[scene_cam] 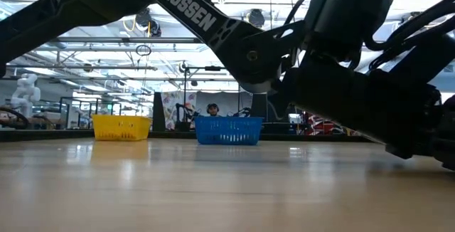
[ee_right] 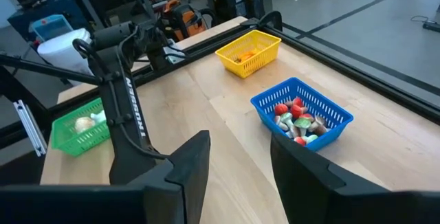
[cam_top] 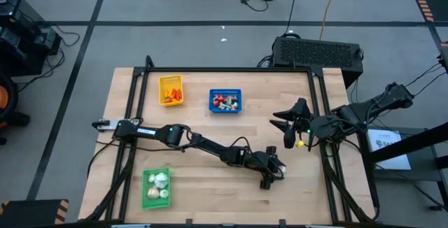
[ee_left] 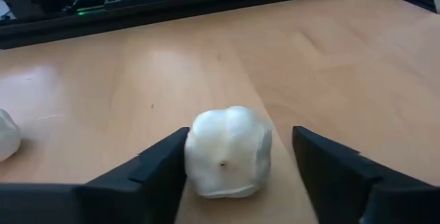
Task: Sort produce into baskets
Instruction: Put the garlic into the green bin
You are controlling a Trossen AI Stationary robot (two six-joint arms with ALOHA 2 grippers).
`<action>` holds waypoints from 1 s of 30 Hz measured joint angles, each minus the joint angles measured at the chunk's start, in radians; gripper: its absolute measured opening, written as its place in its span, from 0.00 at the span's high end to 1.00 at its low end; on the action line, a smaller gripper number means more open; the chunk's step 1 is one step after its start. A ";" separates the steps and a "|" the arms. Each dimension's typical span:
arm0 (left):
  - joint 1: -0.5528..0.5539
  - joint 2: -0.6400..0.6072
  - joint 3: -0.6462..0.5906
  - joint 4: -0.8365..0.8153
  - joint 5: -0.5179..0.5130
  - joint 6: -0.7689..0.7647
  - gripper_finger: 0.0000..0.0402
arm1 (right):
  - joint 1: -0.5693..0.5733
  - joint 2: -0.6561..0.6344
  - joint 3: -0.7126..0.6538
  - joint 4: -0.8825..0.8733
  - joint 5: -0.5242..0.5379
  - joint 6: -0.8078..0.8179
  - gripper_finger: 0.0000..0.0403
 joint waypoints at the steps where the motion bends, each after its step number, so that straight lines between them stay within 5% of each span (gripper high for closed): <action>1: 0.000 0.000 0.000 0.000 0.002 0.000 0.38 | 0.000 0.000 0.000 0.000 0.000 0.000 0.64; 13: 0.004 -0.075 -0.004 -0.142 0.066 -0.038 0.67 | 0.000 0.002 0.000 -0.022 0.000 -0.010 0.64; 26: -0.082 -0.416 -0.002 -1.277 0.108 -0.060 0.69 | 0.000 0.037 0.000 -0.012 -0.006 0.031 0.64; 30: -0.158 -0.462 -0.002 -1.507 0.099 -0.129 0.69 | 0.002 0.038 0.000 -0.003 -0.006 0.032 0.64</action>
